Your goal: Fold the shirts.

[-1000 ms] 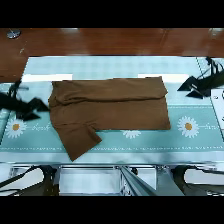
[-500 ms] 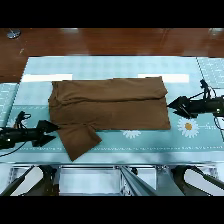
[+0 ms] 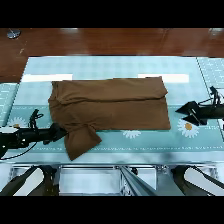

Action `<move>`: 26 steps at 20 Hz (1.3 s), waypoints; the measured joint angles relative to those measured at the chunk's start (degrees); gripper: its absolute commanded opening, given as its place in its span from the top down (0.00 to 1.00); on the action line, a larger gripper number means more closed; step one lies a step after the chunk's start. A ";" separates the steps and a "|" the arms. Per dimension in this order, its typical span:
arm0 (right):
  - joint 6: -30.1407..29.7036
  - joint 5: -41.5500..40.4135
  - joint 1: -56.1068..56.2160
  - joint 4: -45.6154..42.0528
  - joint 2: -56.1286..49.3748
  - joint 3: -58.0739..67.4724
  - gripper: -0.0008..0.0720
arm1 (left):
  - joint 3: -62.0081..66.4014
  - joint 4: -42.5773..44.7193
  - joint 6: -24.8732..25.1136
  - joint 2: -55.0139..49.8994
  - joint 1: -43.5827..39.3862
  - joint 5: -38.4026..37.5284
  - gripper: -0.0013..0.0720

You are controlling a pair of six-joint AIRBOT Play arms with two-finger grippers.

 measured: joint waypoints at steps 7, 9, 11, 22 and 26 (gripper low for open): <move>2.10 3.54 1.88 -2.64 -1.20 -5.75 0.14 | 1.22 -1.79 1.62 0.04 -1.18 -1.88 0.95; 2.14 3.17 4.37 -2.71 -2.80 -6.10 0.14 | 1.31 -1.88 1.77 0.04 -1.22 -2.12 0.95; 2.54 1.05 6.40 -1.46 -4.48 -5.77 0.14 | 1.33 -1.95 1.77 0.04 -1.27 -2.19 0.95; 0.92 -5.81 11.58 6.58 -7.08 -0.63 0.95 | 3.52 -2.54 1.99 0.04 -0.55 -3.37 0.95; 0.83 -4.09 10.38 6.38 -7.23 6.84 0.95 | 9.64 -2.86 1.68 -0.55 0.24 -2.32 0.95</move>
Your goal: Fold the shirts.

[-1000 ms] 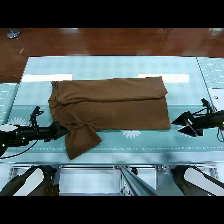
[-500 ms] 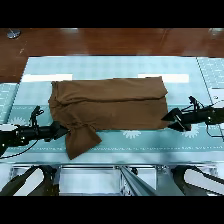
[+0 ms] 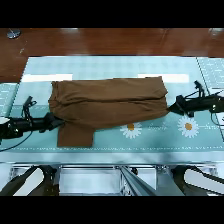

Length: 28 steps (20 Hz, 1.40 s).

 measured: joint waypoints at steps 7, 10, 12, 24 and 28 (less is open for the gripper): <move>2.05 -1.22 4.42 0.07 -8.02 14.45 0.95 | 16.50 -3.28 -4.17 -10.21 -6.49 10.08 0.95; 3.85 -2.08 6.45 0.15 -13.97 21.99 0.95 | 26.34 -3.52 -6.64 -17.90 -8.61 12.22 0.95; 5.29 -2.40 7.21 0.24 -17.90 26.60 0.95 | 32.72 -3.61 -8.13 -23.28 -9.51 12.26 0.95; 6.58 -3.45 6.21 5.49 -31.43 40.83 0.14 | 51.12 1.40 -13.44 -38.93 -6.80 0.33 0.04; 7.76 -0.26 2.71 2.14 -32.33 41.57 0.14 | 52.41 12.90 -19.61 -35.08 1.16 -9.38 0.04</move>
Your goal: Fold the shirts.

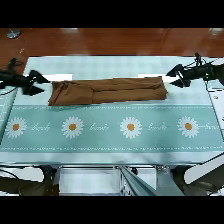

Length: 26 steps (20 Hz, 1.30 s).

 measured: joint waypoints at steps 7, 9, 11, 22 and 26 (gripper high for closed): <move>1.16 6.38 1.29 -3.48 -2.75 0.26 0.14 | -18.43 -0.72 6.01 17.68 1.38 5.07 0.04; 0.72 7.26 2.91 -3.30 -3.19 0.28 0.14 | -23.17 -4.76 9.11 21.33 -1.46 7.39 0.04; 0.42 7.69 4.39 -2.80 -3.52 0.28 0.32 | -25.55 -8.44 11.23 22.71 -5.51 8.44 0.04; -3.41 12.59 6.67 -6.71 6.58 0.04 0.95 | -26.58 -15.37 16.63 21.70 -26.91 18.64 0.95; -4.20 12.59 6.43 -13.14 22.51 -8.15 0.95 | -23.78 -8.83 13.14 21.03 -39.41 26.25 0.95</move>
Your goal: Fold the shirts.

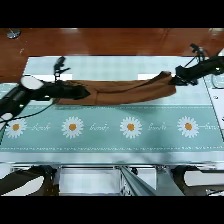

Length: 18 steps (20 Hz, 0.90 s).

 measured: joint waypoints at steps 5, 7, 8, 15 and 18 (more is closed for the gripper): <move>2.51 -0.72 -0.07 -7.21 22.75 -13.33 0.95 | 6.93 3.23 -4.90 -6.80 -15.23 7.98 0.95; 3.72 -0.48 -0.07 -8.52 30.16 -17.44 0.95 | 11.93 3.72 -7.26 -12.17 -19.67 9.90 0.95; 4.26 -0.13 -0.07 -8.68 33.22 -19.02 0.95 | 14.69 4.02 -8.50 -14.97 -21.44 9.86 0.95; 5.64 0.52 -0.07 -5.79 41.40 -22.71 0.95 | 35.69 4.24 -17.38 -35.41 -33.44 6.91 0.95; 5.73 -0.39 -0.07 -3.89 42.01 -22.99 0.95 | 42.40 3.39 -18.23 -41.13 -37.90 0.96 0.95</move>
